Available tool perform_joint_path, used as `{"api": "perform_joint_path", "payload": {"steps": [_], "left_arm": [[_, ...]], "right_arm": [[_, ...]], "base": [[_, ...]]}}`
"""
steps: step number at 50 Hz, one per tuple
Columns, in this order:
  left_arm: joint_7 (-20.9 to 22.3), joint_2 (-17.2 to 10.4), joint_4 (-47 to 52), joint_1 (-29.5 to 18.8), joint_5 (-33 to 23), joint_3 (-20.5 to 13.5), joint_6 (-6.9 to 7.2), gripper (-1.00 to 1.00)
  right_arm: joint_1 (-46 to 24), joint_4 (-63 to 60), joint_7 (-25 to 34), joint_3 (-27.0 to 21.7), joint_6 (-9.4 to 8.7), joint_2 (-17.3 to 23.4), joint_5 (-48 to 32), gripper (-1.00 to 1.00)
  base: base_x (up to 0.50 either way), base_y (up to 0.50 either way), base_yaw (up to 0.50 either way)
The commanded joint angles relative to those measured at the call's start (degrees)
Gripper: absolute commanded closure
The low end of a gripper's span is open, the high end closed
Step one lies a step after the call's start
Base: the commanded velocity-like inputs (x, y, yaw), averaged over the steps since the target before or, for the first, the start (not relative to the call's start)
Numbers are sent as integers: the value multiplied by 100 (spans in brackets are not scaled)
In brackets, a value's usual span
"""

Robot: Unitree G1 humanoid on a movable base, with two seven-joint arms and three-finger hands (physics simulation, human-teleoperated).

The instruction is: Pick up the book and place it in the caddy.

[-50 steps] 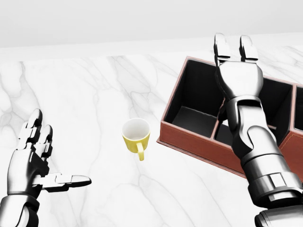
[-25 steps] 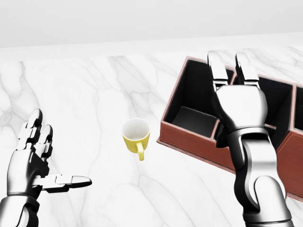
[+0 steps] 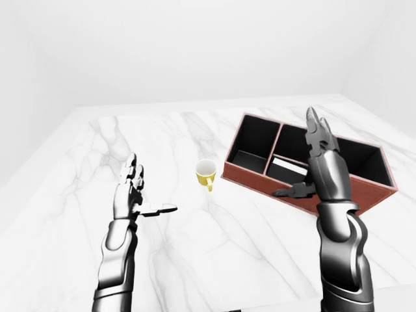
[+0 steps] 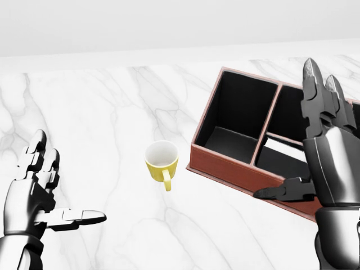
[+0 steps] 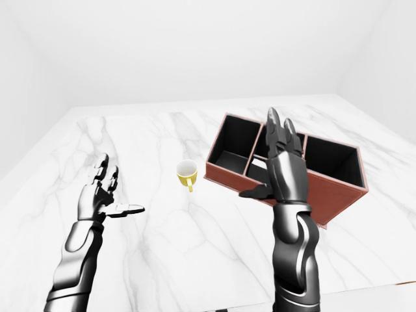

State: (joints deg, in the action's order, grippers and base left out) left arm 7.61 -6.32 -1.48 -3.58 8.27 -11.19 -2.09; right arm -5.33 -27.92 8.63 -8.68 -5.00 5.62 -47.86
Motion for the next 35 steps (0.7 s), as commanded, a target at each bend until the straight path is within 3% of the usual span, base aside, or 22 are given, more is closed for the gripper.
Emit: {"api": "perform_joint_path", "payload": {"steps": [1, 18, 22, 27, 32, 35], "left_arm": [[12, 17, 152, 68, 21, -22, 66, -100], [120, 69, 685, 308, 112, -89, 274, -100], [172, 92, 864, 396, 158, -129, 329, -100], [302, 109, 1160, 574, 292, -242, 409, -100], [535, 182, 1710, 898, 479, -389, 527, -100], [666, 250, 2023, 1073, 610, -515, 594, -100]], "right_arm": [[641, -794, -183, -486, 0, -96, 1766, -100], [1059, -910, -314, -859, 0, -233, 2978, -100], [1192, -981, -188, -959, 208, -312, 3355, -100], [1444, -977, -47, -1007, 727, -453, 3784, -100], [1778, -1171, 250, -1014, 993, -648, 4171, -100], [1939, -1257, 372, -989, 1000, -754, 4284, -100]], "base": [[0, 0, 0], [0, 0, 0], [0, 0, 0], [0, 0, 0], [0, 0, 0], [0, 0, 0]]}}
